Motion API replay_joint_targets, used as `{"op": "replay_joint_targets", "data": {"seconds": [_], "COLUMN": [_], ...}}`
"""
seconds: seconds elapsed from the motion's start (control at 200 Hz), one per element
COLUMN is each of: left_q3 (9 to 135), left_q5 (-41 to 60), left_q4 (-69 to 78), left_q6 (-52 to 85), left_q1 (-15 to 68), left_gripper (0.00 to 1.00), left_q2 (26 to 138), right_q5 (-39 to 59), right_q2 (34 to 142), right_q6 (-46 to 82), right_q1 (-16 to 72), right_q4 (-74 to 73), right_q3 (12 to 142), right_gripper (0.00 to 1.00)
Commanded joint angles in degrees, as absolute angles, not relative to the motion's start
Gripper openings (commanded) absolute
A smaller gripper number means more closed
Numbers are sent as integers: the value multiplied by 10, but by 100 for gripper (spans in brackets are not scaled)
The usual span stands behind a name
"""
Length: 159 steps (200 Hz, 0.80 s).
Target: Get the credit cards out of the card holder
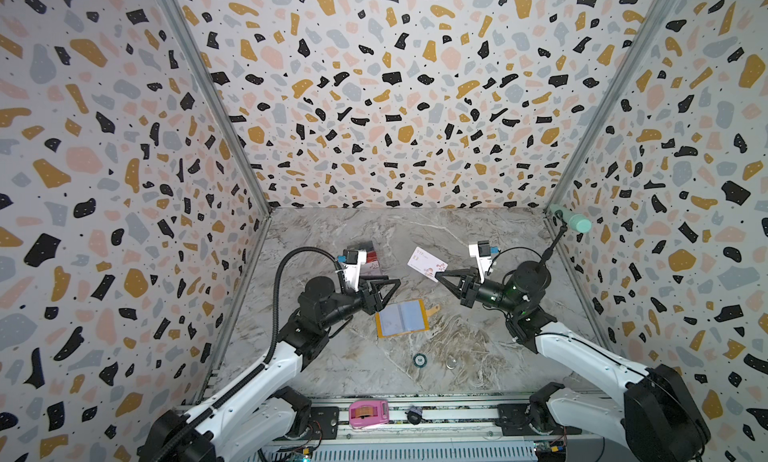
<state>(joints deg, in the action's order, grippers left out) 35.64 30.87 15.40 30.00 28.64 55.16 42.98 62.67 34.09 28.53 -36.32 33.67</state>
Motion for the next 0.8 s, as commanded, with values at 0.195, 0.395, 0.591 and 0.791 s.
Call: {"op": "replay_joint_targets", "data": {"seconds": [0.195,0.395,0.591,0.791], "left_q3": [493,563,570,582], "left_q5": [372,388,421,424], "left_q4": [-140,-237,-259,-297], "left_q6": [44,-45,-92,-144], "left_q1": [280,279,279,280], "left_gripper": [64,66,65,59], "left_q2": [614,663,678,671], "right_q5": [474,516,568,566], "right_q2": [616,642,672,717], "right_q6": [130,80,50,-2], "right_q1": [283,293,335,377], "right_q4": [-44,22,29,68], "right_q3": [405,417,425,464], "right_gripper": [0,0,0,0]}}
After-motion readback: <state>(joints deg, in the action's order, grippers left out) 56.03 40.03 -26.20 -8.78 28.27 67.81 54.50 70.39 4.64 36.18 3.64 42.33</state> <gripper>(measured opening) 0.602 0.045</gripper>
